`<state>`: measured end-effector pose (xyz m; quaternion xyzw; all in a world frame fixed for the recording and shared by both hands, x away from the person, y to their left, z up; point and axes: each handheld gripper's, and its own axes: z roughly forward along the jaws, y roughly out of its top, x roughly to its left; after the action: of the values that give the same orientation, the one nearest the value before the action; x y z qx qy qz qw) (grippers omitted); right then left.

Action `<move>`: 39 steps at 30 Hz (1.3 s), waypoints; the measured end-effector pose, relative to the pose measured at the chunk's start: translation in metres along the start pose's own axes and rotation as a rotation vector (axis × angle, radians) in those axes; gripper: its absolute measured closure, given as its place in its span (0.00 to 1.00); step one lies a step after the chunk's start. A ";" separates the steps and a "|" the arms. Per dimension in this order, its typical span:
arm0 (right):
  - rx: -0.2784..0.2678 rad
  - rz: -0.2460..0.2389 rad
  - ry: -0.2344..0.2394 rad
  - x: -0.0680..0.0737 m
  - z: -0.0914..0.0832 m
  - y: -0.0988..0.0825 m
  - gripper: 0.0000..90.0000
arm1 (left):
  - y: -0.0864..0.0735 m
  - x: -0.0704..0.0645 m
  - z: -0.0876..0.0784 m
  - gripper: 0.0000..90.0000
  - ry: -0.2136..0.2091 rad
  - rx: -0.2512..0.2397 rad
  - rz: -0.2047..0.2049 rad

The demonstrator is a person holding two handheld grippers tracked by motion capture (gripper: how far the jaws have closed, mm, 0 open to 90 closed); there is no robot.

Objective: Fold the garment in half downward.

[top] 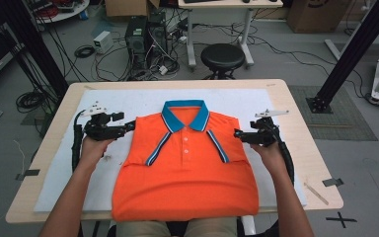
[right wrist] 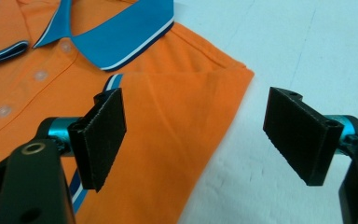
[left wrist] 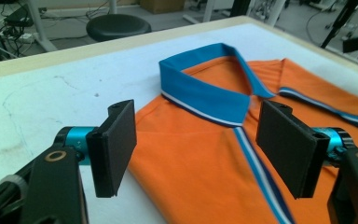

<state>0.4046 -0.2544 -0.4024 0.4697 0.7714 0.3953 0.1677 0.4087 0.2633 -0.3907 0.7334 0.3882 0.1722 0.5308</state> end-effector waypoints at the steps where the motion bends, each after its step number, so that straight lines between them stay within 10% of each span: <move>1: 0.005 0.001 -0.001 -0.002 0.004 0.003 0.24 | 0.001 0.002 0.003 0.32 -0.003 0.005 -0.004; 22: 0.129 0.030 -0.067 -0.028 0.065 0.024 0.57 | -0.010 0.043 0.070 0.58 0.136 0.265 -0.116; 28: 0.165 0.012 -0.067 -0.028 0.079 0.022 0.74 | -0.017 0.042 0.075 0.86 0.139 0.333 -0.087; 32: 0.159 -0.013 -0.064 -0.025 0.079 0.022 0.98 | -0.018 0.041 0.074 0.98 0.158 0.319 -0.112; 39: 0.058 -0.032 -0.141 -0.023 0.067 0.029 1.00 | -0.004 0.043 0.060 0.98 0.210 0.180 -0.165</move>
<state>0.4755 -0.2368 -0.4246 0.4887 0.7761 0.3361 0.2142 0.4744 0.2575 -0.4242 0.7216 0.5143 0.1681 0.4319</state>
